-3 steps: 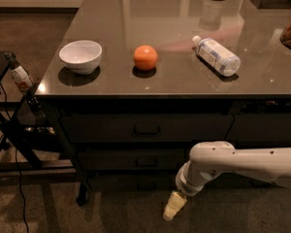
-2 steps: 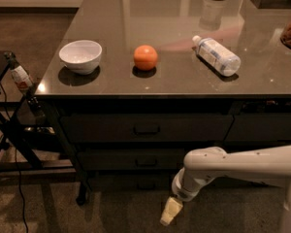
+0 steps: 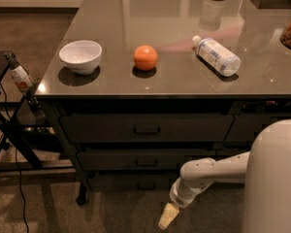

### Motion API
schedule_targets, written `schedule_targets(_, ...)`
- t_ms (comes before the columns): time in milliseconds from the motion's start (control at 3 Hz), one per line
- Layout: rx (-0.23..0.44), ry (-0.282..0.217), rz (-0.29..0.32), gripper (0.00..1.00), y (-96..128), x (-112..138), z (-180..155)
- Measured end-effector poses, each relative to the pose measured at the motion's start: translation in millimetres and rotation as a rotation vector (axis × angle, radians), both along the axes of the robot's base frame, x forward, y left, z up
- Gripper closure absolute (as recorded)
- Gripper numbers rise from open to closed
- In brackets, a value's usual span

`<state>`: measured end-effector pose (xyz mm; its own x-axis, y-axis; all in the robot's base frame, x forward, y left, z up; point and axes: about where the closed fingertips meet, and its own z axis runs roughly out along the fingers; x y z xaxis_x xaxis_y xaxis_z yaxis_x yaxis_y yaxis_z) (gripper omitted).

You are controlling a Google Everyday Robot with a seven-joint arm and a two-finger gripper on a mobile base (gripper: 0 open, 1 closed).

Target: Open bottom drawer

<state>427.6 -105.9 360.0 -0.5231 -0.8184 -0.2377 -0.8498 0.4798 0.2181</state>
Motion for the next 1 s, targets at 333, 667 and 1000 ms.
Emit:
schedule_targets(333, 0.040, 0.035, -0.005, 0.00, 9.7, -4.2, -20.5)
schedule_targets(667, 0.115, 0.065, -0.006, 0.00, 40.4, 3.0, -61.0)
schedule_targets(1000, 0.178, 0.085, 0.003, 0.00, 69.6, 14.6, -92.6)
